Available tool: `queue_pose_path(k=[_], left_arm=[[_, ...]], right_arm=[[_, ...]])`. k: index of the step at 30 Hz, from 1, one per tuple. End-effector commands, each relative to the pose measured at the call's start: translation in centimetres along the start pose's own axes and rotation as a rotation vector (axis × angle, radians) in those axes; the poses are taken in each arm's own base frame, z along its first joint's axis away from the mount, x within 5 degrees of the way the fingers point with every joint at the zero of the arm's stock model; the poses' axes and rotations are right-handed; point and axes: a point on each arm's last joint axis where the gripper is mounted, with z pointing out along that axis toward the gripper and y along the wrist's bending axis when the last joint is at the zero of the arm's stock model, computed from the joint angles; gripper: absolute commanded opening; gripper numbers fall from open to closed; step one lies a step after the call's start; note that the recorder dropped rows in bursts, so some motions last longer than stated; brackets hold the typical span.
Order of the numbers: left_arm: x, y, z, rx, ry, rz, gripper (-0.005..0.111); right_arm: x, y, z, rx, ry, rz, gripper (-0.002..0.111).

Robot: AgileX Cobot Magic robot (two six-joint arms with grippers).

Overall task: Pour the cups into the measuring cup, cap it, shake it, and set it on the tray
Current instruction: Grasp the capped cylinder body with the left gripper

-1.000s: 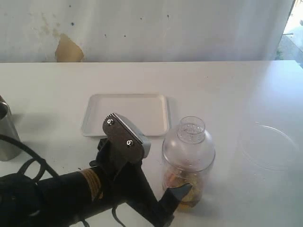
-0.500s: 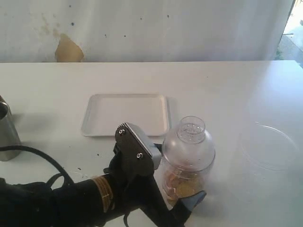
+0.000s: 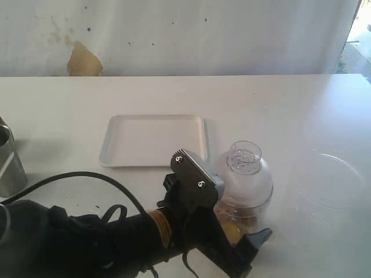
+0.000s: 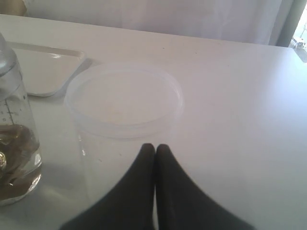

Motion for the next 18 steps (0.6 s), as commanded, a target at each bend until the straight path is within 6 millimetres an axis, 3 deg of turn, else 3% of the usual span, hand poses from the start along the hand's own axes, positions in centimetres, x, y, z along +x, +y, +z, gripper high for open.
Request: queue_pose_path(k=[1,10,11,13,14,16,18], left_arm=[[-0.8,-0.1,0.4,0.002,-0.048,-0.006,0.105],[-1.4,0.1,1.1,-0.019,-0.009,-0.037,0.101],[-1.3,0.1,1.1,-0.026,0.005,-0.047,0.095],[-1.3,0.2,1.1,-0.034,0.011,-0.058,0.065],[-1.2,0.1,1.0,-0.028,0.023,-0.051,0.031],[-1.5,0.0,0.6,-0.008,0.064,0.009,0.001],[-2.9,0.0,-0.3,-0.011,0.057,0.023,0.0]], right_arm=[[0.0,0.0,0.0,-0.002,-0.005,-0.005,0.0],[0.0,0.0,0.0,-0.002,-0.005,-0.005,0.0],[0.0,0.0,0.0,-0.002,-0.005,-0.005,0.0],[0.0,0.0,0.0,-0.002,-0.005,-0.005,0.0],[0.0,0.0,0.0,-0.002,-0.005,-0.005,0.0],[0.0,0.0,0.0,-0.002,-0.005,-0.005,0.0],[0.0,0.0,0.0,-0.002,-0.005,-0.005,0.0]])
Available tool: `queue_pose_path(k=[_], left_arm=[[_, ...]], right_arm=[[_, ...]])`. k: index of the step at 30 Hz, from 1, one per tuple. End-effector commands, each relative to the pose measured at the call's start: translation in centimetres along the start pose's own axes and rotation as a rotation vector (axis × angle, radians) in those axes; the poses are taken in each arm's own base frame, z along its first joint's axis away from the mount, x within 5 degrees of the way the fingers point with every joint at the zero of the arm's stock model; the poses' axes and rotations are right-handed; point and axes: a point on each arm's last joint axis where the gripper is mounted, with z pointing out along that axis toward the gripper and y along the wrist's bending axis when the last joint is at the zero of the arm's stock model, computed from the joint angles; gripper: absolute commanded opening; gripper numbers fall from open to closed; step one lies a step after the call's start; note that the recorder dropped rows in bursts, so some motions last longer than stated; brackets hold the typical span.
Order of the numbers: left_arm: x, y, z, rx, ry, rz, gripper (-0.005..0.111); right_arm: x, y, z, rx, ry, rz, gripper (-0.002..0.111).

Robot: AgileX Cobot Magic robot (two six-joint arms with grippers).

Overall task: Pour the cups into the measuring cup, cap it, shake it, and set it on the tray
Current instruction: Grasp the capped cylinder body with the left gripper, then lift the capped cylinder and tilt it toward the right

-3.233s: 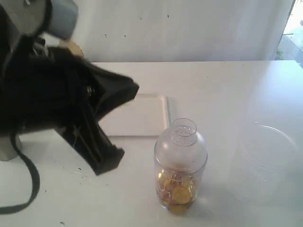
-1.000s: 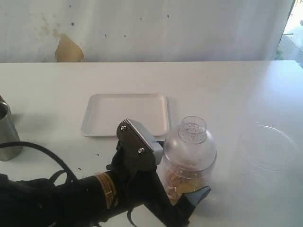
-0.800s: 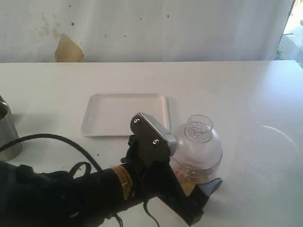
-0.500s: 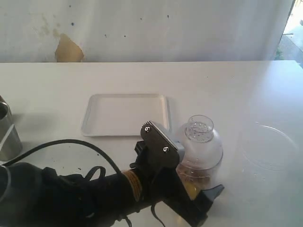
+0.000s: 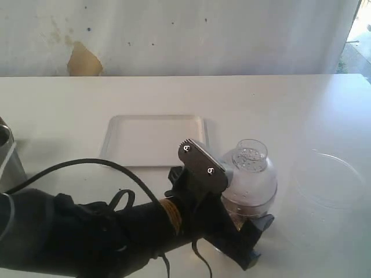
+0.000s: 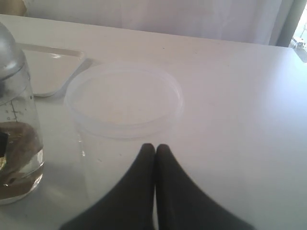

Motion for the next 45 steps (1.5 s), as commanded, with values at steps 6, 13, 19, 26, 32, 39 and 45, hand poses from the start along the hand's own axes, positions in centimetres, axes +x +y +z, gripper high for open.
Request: queue_pose_path(k=[6,13,19,26,32,39,45], left_arm=[[-10.1,3.2,-8.3,-0.171,-0.242,0.047,0.0],[-10.2,7.6,-9.0,-0.194,-0.254,-0.156,0.0],[-10.0,8.0,-9.0,-0.104,-0.155,-0.081,0.0],[-9.5,10.4,-9.5,-0.192,-0.145,-0.123,0.0],[-10.4,8.0,-8.0,-0.063,-0.177,-0.055,0.0],[-13.0,7.6,-3.6,-0.099,-0.113,0.078,0.0],[-13.8,8.3,0.5,-0.124,-0.043,0.148,0.0]], right_arm=[[0.0,0.0,0.0,-0.002,-0.005,-0.005,0.0],[0.0,0.0,0.0,-0.002,-0.005,-0.005,0.0],[0.0,0.0,0.0,-0.002,-0.005,-0.005,0.0],[0.0,0.0,0.0,-0.002,-0.005,-0.005,0.0],[0.0,0.0,0.0,-0.002,-0.005,-0.005,0.0],[0.0,0.0,0.0,-0.002,-0.005,-0.005,0.0],[0.0,0.0,0.0,-0.002,-0.005,-0.005,0.0]])
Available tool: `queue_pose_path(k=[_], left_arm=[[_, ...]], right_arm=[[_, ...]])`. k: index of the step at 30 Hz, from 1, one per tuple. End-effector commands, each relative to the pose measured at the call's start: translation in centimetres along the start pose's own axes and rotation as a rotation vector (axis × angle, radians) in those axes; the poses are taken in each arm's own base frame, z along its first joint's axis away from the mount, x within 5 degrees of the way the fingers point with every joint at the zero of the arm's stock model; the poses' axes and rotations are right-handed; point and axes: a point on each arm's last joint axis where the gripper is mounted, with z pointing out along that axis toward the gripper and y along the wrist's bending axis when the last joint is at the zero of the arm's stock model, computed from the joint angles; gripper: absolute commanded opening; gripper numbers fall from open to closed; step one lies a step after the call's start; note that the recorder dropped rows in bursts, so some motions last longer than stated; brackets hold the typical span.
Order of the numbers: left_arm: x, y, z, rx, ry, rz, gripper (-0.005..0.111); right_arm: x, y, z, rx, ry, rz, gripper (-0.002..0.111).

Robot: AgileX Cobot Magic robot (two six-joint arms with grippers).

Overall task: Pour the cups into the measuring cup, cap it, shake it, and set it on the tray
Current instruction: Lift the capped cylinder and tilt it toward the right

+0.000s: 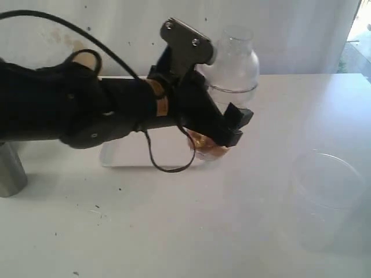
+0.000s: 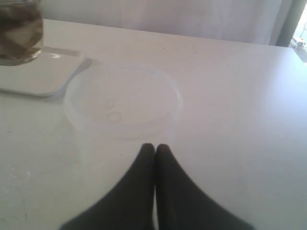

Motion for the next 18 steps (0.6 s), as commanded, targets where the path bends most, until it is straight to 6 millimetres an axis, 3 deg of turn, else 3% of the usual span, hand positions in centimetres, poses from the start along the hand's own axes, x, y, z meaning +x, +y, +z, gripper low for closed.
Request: queue_pose_path(k=[1,9,18], left_arm=[[-1.7,0.2,2.3,-0.009,-0.026,0.073,0.0],[-3.0,0.7,4.4,-0.07,0.132,0.287,0.0],[-5.7,-2.6,4.7,-0.062,0.169,0.529,0.0]], right_arm=[[0.0,0.0,0.0,-0.002,-0.005,-0.005,0.0],[0.0,0.0,0.0,-0.002,-0.005,-0.005,0.0],[0.0,0.0,0.0,-0.002,-0.005,-0.005,0.0]])
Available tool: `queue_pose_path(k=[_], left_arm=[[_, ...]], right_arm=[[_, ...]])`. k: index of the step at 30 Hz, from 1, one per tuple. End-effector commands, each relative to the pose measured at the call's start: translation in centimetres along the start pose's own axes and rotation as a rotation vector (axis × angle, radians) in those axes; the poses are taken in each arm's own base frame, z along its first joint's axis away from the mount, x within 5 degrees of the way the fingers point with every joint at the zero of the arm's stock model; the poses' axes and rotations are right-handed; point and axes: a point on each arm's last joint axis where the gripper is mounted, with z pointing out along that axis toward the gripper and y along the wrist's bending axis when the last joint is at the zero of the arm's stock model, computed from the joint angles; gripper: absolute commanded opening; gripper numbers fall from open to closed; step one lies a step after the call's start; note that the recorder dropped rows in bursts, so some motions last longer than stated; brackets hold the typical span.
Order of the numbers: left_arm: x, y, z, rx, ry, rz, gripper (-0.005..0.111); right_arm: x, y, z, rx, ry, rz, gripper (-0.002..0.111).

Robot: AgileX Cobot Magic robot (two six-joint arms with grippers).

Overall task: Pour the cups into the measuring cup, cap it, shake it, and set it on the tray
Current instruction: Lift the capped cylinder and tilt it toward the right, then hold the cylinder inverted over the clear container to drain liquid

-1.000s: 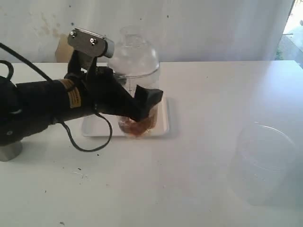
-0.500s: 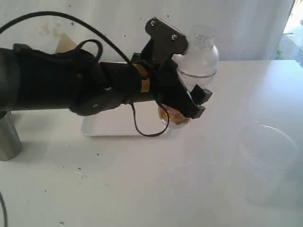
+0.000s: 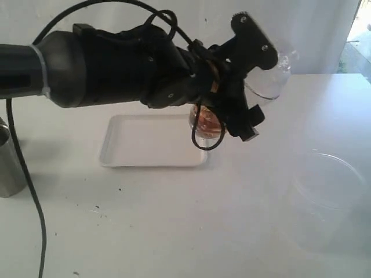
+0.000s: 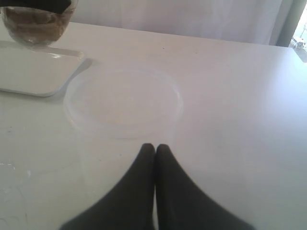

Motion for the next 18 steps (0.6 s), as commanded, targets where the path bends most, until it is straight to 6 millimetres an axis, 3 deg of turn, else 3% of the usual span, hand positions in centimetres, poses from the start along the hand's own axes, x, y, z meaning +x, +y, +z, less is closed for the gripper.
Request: queue_pose_path(k=[1,10,18], left_arm=[[-2.5,-0.9,-0.7,-0.024,-0.036,0.137,0.0],[-2.5,-3.5,0.6,-0.046,0.044,0.365,0.0],[-3.6,-5.0,0.1,-0.062,0.008,0.488,0.0]], right_arm=[[0.0,0.0,0.0,-0.002,-0.005,-0.005,0.0],[0.0,0.0,0.0,-0.002,-0.005,-0.005,0.0],[0.0,0.0,0.0,-0.002,-0.005,-0.005,0.0]])
